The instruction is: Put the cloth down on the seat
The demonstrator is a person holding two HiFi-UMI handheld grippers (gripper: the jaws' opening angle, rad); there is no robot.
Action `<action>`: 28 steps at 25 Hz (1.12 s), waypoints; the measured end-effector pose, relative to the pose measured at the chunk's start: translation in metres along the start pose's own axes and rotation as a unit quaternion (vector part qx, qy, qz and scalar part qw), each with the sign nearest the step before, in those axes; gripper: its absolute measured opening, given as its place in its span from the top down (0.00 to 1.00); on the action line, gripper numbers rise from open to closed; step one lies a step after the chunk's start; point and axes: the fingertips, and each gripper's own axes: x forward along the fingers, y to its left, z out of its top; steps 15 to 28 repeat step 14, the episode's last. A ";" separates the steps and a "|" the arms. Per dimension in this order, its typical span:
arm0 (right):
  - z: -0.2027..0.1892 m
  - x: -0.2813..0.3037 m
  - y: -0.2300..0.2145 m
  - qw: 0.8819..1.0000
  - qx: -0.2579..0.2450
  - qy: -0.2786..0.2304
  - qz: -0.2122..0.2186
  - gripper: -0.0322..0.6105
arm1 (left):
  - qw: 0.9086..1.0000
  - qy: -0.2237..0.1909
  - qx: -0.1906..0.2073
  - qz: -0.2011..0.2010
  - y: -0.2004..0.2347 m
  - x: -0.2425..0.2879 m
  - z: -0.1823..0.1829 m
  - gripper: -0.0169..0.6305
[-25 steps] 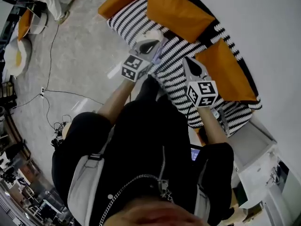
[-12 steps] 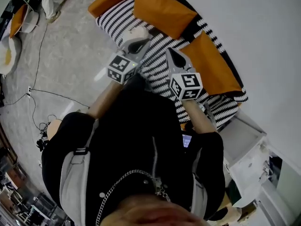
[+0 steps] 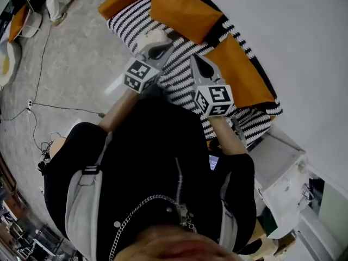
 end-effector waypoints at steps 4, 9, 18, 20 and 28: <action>-0.001 -0.009 -0.004 1.000 0.001 -0.001 -0.006 0.95 | 1.000 0.007 0.000 -0.004 -0.007 0.003 -0.002 0.96; -0.005 -0.015 -0.008 1.000 -0.011 -0.003 -0.008 0.95 | 1.000 0.003 -0.002 -0.008 -0.014 0.012 -0.002 0.96; -0.011 -0.015 -0.015 1.000 -0.018 0.000 -0.020 0.95 | 1.000 0.006 0.002 -0.012 -0.021 0.017 -0.002 0.96; -0.011 -0.015 -0.015 1.000 -0.018 0.000 -0.020 0.95 | 1.000 0.006 0.002 -0.012 -0.021 0.017 -0.002 0.96; -0.011 -0.015 -0.015 1.000 -0.018 0.000 -0.020 0.95 | 1.000 0.006 0.002 -0.012 -0.021 0.017 -0.002 0.96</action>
